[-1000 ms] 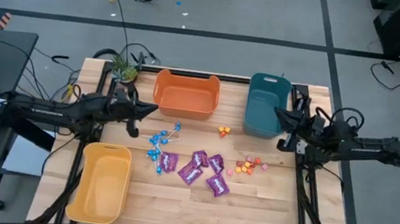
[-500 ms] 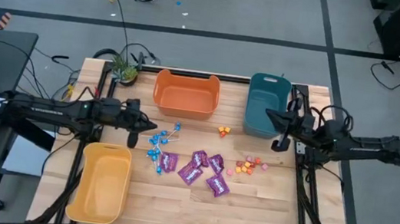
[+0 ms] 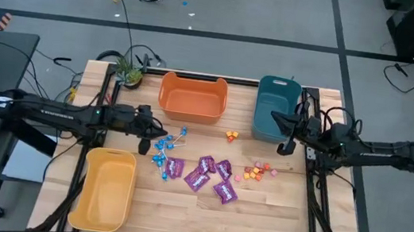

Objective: Sort candy
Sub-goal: Put the blue candy into the orange bin

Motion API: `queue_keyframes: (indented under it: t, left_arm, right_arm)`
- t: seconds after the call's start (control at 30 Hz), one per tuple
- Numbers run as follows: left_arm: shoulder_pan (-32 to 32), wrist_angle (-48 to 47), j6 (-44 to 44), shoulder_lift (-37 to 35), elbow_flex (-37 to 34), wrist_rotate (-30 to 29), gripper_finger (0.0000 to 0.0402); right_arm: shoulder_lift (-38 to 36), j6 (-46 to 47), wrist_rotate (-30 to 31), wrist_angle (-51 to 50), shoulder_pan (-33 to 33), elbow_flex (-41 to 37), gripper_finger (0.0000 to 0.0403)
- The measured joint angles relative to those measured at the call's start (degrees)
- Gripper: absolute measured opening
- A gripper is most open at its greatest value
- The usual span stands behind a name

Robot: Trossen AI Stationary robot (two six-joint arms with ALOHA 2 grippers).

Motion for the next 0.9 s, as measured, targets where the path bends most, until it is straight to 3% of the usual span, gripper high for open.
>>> queue_keyframes:
  t: [0.3, 0.57, 0.9]
  left_arm:
    - [0.0, -0.7, 5.8, 4.6, 0.0, 1.0, 0.0002]
    - [0.0, -0.9, 1.5, 6.5, 0.0, 1.2, 0.0002]
    - [0.0, -0.6, 1.7, 10.9, 0.0, 5.7, 0.0001]
  right_arm:
    - [0.0, -0.1, 0.0, 0.0, -0.1, 0.0, 0.0]
    - [0.0, -0.4, 0.0, 0.0, -0.1, 0.0, 0.0]
    - [0.0, -0.6, 0.0, -0.1, -0.1, 0.0, 0.0]
